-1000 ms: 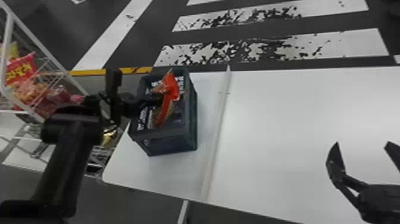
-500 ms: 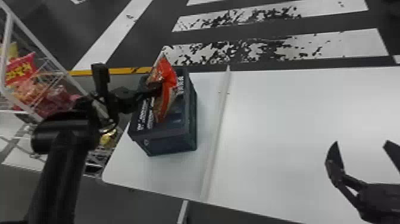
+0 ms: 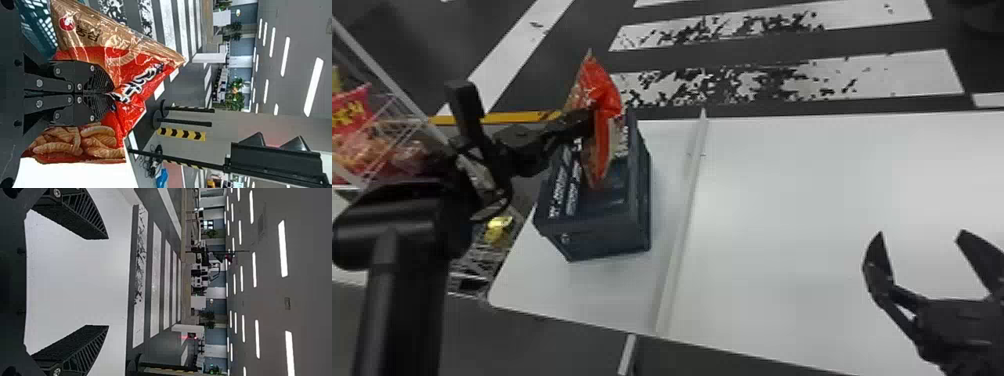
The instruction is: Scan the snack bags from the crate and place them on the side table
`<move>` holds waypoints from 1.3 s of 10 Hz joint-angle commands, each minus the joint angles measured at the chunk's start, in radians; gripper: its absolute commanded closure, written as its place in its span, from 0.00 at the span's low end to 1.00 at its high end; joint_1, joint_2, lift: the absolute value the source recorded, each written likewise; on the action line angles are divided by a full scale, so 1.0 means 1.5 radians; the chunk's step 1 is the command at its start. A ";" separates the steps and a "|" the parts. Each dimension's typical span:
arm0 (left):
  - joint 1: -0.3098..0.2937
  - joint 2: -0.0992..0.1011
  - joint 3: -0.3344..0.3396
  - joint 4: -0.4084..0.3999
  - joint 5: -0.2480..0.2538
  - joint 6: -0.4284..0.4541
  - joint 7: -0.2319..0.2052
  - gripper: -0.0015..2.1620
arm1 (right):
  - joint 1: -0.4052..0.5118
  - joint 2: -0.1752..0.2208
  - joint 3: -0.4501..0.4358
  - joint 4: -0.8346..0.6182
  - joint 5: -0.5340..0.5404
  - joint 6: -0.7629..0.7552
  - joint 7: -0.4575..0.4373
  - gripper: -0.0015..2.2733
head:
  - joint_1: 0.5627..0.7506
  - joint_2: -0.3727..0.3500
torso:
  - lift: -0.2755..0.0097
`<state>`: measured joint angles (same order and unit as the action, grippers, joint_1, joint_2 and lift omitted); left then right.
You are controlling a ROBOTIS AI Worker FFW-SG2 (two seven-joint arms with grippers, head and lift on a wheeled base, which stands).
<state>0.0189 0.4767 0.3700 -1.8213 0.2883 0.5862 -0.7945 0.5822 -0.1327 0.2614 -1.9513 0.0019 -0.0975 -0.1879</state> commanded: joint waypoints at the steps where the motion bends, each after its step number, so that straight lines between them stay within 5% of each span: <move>1: 0.023 -0.029 -0.009 -0.073 0.007 0.034 0.011 0.99 | -0.001 0.001 -0.008 -0.002 0.000 0.005 -0.001 0.03 | 0.70 0.92 | 0.68; 3: 0.040 -0.074 -0.068 -0.130 -0.004 0.044 0.030 0.99 | 0.000 0.001 -0.017 -0.002 0.000 0.003 -0.005 0.03 | 0.70 0.83 | 0.68; 6: 0.044 -0.135 -0.230 -0.127 -0.091 0.024 0.056 0.99 | 0.006 0.002 -0.024 -0.011 -0.004 -0.015 -0.013 0.03 | 0.70 0.66 | 0.68; 9: 0.029 -0.171 -0.375 -0.058 -0.156 -0.011 0.082 0.99 | 0.012 0.002 -0.032 -0.016 -0.009 -0.034 -0.026 0.03 | 0.70 0.42 | 0.68; 13: 0.012 -0.202 -0.486 0.067 -0.200 -0.086 0.093 0.97 | 0.019 0.002 -0.057 -0.017 -0.033 -0.056 -0.028 0.03 | 0.70 0.21 | 0.68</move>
<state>0.0408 0.1853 -0.3409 -1.7593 -0.0064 0.4737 -0.6554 0.6096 -0.1304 0.1810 -1.9773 -0.0414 -0.1788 -0.2292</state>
